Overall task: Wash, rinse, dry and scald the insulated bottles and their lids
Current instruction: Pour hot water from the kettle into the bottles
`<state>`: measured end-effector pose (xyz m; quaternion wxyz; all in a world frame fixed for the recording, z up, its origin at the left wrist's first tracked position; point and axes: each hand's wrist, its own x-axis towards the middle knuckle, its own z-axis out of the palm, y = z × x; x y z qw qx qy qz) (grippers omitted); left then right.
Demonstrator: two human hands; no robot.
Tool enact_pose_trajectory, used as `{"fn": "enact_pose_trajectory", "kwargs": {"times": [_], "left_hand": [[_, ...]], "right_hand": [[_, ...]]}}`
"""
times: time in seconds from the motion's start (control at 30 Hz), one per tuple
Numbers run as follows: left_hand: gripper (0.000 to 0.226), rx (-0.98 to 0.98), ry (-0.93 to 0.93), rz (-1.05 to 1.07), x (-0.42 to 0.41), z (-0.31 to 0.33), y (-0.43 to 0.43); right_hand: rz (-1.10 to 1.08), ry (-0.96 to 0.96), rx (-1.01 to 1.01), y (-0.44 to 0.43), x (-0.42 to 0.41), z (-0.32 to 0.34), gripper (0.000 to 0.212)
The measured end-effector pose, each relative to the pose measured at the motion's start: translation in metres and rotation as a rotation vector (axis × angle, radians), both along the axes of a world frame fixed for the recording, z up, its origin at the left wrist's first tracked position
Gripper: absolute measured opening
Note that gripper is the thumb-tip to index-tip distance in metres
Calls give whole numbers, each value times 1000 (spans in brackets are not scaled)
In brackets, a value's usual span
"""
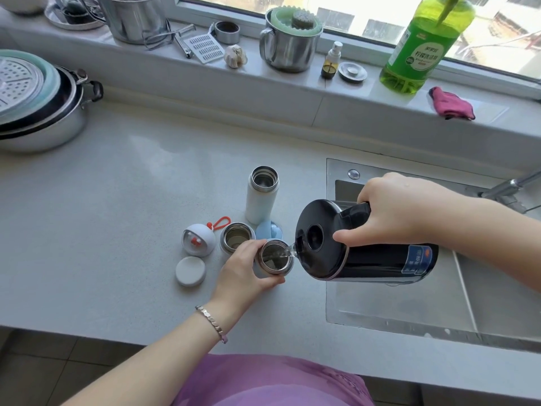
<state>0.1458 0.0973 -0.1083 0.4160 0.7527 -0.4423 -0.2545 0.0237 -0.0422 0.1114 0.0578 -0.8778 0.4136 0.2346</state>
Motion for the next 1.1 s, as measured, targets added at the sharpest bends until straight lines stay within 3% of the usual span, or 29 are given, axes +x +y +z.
{"fn": "enact_pose_trajectory", "kwargs": {"times": [1.1], "left_hand": [[67,12,-22,-14,1,-2,0]], "right_hand": [[30,62,-18,7,12,2,53]]}}
